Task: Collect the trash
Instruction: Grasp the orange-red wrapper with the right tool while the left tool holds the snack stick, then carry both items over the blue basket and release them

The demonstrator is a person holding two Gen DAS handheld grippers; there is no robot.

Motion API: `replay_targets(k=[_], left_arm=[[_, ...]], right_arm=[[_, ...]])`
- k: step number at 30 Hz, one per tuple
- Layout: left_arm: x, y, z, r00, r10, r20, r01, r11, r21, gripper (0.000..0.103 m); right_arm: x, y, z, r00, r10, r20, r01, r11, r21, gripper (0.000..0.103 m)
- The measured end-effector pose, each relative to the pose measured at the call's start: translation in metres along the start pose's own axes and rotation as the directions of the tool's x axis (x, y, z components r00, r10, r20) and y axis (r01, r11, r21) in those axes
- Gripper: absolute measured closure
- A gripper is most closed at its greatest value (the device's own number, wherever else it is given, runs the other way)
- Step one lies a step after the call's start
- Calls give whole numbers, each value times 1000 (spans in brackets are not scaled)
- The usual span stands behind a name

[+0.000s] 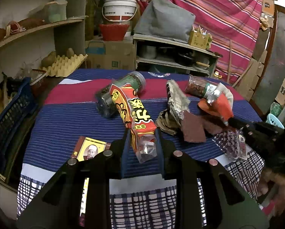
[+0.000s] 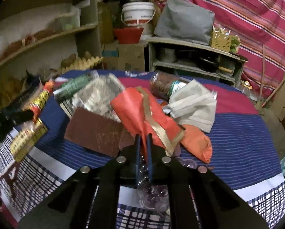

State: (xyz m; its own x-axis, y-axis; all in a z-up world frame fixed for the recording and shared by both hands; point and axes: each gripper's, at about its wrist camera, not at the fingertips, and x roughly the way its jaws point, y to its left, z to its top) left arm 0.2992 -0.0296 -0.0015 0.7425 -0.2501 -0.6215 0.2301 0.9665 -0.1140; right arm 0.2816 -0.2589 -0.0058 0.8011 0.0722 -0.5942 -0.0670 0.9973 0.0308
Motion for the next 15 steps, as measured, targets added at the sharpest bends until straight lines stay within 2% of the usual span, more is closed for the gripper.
replay_targets(k=[6, 15], left_arm=[[-16, -2, 2, 999, -9, 46, 9, 1000, 3, 79], [-38, -23, 6, 993, -46, 106, 43, 998, 34, 79]], right_arm=[[-37, -12, 9, 996, 14, 93, -17, 999, 35, 98], [-70, -20, 15, 988, -8, 155, 1, 999, 47, 98]])
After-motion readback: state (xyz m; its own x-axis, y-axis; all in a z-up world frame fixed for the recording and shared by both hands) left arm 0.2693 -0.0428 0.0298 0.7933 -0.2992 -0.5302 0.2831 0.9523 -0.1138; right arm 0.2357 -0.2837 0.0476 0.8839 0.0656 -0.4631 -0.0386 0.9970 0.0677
